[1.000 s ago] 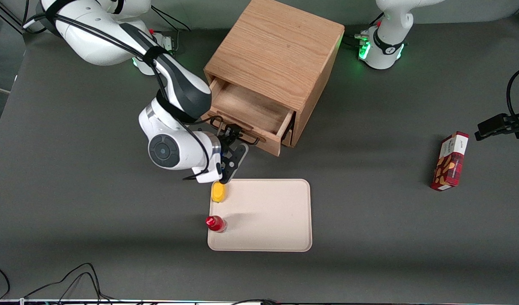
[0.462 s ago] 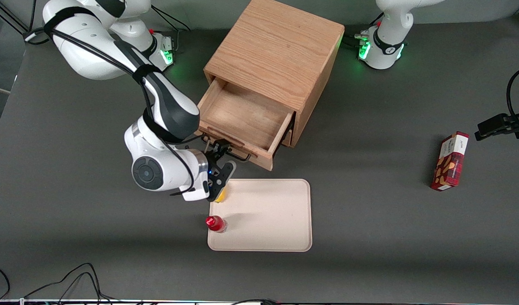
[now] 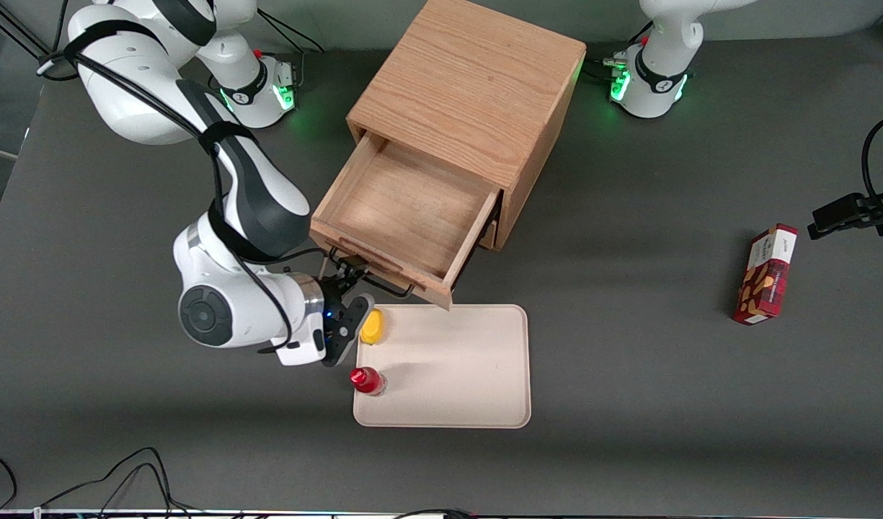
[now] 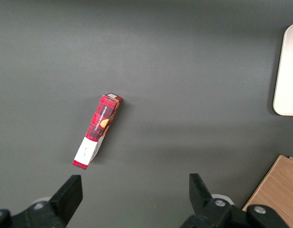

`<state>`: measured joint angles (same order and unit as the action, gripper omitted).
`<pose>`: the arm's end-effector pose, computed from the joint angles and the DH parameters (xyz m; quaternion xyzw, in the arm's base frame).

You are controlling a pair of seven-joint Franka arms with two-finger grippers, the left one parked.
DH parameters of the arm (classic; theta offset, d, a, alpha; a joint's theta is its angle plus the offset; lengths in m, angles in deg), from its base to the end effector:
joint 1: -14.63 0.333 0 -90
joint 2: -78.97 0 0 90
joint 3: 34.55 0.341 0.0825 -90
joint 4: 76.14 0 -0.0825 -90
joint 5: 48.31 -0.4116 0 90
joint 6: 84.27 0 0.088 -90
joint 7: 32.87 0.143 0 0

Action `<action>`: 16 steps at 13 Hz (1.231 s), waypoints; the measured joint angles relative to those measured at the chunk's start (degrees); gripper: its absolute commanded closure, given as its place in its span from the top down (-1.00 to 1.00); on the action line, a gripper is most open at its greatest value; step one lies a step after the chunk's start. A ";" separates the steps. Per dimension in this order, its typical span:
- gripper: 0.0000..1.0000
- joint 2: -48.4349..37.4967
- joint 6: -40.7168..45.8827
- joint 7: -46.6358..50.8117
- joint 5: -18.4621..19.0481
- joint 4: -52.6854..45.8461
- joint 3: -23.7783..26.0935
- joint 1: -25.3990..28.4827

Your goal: Open upper drawer

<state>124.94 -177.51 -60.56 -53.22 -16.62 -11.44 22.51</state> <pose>0.7052 0.3256 0.3573 -0.8770 -0.4355 0.0805 0.1863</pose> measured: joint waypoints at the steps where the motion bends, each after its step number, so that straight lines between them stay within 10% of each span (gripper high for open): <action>1: 1.00 0.15 0.00 -0.29 0.02 -0.90 -1.09 0.38; 11: 1.00 -0.15 -0.15 -0.53 0.24 -7.09 -3.23 1.94; 16: 1.00 -18.73 10.85 8.01 1.81 -7.65 -4.67 1.41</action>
<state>106.22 -166.66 -52.55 -51.41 -24.27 -16.11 23.92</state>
